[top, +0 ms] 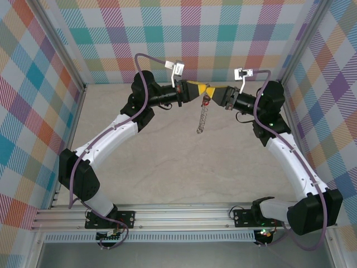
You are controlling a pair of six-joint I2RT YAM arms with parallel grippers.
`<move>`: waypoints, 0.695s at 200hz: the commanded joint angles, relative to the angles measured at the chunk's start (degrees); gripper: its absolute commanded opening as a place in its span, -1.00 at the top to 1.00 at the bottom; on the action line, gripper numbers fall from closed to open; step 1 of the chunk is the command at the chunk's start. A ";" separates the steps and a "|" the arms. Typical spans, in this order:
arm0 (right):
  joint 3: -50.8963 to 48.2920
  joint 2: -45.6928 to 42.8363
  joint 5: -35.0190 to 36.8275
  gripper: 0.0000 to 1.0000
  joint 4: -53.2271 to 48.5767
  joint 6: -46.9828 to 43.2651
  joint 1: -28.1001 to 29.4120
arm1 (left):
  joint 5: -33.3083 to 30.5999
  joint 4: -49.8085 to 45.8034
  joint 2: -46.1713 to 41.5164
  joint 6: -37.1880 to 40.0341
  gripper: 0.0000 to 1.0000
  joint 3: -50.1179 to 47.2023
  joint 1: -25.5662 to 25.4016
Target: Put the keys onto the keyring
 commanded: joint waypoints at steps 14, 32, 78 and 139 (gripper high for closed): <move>2.17 0.86 -0.26 0.40 2.68 0.38 0.27 | 0.08 3.83 -2.31 -0.49 1.00 0.57 -0.78; 2.30 1.13 -0.43 0.56 2.63 0.30 0.32 | 0.16 3.86 -2.18 -0.44 1.00 0.69 -0.87; 4.52 1.20 -0.44 1.00 -2.88 -3.14 0.31 | 0.21 1.53 -1.98 0.41 1.00 1.30 -0.96; 15.25 2.01 -5.28 1.00 -30.34 -22.54 -1.78 | 0.54 -17.49 -3.33 12.30 0.27 7.42 2.46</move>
